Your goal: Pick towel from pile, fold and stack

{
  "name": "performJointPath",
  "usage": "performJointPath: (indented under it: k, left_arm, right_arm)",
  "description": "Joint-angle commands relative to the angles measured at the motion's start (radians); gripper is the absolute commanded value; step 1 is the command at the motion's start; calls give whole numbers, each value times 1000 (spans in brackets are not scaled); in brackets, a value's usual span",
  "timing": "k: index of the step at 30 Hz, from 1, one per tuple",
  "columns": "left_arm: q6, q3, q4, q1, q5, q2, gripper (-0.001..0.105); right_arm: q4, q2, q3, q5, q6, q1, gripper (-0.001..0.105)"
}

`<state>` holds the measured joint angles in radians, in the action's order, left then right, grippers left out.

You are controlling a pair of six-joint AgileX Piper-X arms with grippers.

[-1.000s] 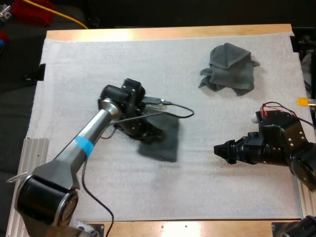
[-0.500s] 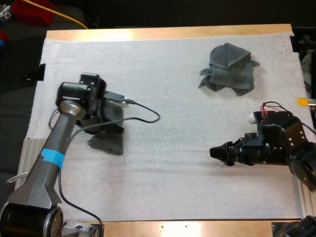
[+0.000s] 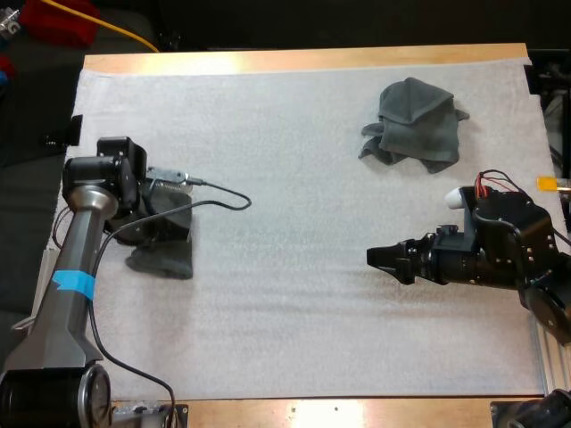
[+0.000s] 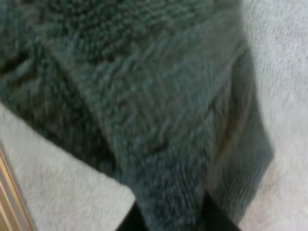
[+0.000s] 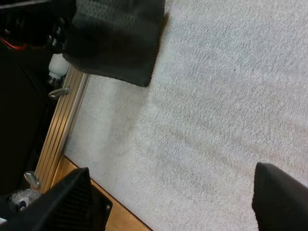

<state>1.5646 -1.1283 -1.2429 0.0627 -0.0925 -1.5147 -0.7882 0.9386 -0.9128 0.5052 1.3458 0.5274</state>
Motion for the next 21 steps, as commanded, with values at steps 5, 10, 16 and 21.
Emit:
performJointPath:
  k: [5,10,16,21]
  left_arm:
    - [-19,29,48,-1,-102,5,0]
    - [-22,57,95,-1,-185,4,6]
    - [-22,87,142,-1,-256,1,40]
    - [-22,87,148,-1,-391,-2,61]
  right_arm:
    - [7,-3,-2,15,-4,2,67]
    - [7,-3,-2,15,-4,2,67]
    - [7,-3,-2,15,-4,2,67]
    - [7,-3,-2,15,-4,2,67]
